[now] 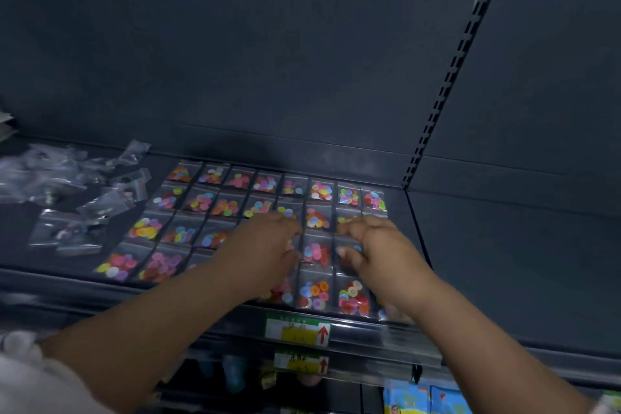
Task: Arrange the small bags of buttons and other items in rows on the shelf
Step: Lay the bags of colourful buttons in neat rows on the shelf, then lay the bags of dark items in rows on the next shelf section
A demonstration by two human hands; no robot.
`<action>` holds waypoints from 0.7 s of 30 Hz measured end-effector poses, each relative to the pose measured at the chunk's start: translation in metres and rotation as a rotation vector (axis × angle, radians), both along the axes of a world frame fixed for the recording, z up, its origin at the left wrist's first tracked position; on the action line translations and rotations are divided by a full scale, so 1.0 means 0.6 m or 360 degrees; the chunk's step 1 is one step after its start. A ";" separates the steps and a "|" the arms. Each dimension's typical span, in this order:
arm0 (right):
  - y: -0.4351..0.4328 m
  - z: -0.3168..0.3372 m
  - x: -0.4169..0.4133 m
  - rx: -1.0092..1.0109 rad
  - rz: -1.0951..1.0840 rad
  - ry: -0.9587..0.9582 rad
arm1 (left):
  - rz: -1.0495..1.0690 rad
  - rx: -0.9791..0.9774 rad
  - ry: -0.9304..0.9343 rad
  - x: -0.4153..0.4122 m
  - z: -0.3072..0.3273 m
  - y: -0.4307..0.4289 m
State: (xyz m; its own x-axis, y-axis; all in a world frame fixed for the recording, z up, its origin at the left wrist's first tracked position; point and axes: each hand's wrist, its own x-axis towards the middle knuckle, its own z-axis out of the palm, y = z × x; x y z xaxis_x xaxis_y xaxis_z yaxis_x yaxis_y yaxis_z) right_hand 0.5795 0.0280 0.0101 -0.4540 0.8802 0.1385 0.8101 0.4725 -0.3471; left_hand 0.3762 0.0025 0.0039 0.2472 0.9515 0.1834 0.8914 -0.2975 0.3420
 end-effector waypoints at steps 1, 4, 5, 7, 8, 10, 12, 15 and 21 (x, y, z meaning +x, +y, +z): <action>0.004 0.005 -0.014 0.0013 0.0040 -0.0004 | 0.0042 0.0001 -0.0010 -0.013 0.004 -0.001; 0.016 0.018 -0.064 0.0036 0.0162 -0.0024 | 0.0186 -0.0014 0.0014 -0.059 0.015 -0.008; 0.020 0.021 -0.082 0.0058 0.0198 -0.0037 | 0.0237 -0.0016 0.0033 -0.075 0.019 -0.011; 0.027 0.027 -0.121 0.0073 0.0264 -0.0030 | 0.0333 -0.0012 0.0051 -0.112 0.024 -0.016; 0.029 0.029 -0.142 0.0062 0.0299 -0.0022 | 0.0374 -0.0005 0.0054 -0.131 0.025 -0.019; 0.034 0.033 -0.187 0.0066 0.0374 -0.0069 | 0.0451 -0.0004 0.0054 -0.170 0.028 -0.027; 0.038 0.035 -0.235 0.0078 0.0436 -0.0118 | 0.0522 -0.0006 0.0045 -0.209 0.030 -0.035; 0.038 0.035 -0.308 0.0056 0.0506 -0.0164 | 0.0601 -0.0013 0.0000 -0.272 0.031 -0.047; 0.033 0.033 -0.444 -0.0074 0.0561 -0.0153 | 0.0739 -0.0068 0.0016 -0.409 0.027 -0.060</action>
State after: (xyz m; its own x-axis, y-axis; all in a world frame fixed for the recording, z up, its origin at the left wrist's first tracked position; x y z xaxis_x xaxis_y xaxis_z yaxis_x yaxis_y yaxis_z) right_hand 0.3132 0.0480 0.0299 -0.7394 0.6718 0.0438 0.6305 0.7138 -0.3048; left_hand 0.1308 -0.0333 0.0204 -0.2052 0.9685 0.1412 0.9301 0.1481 0.3360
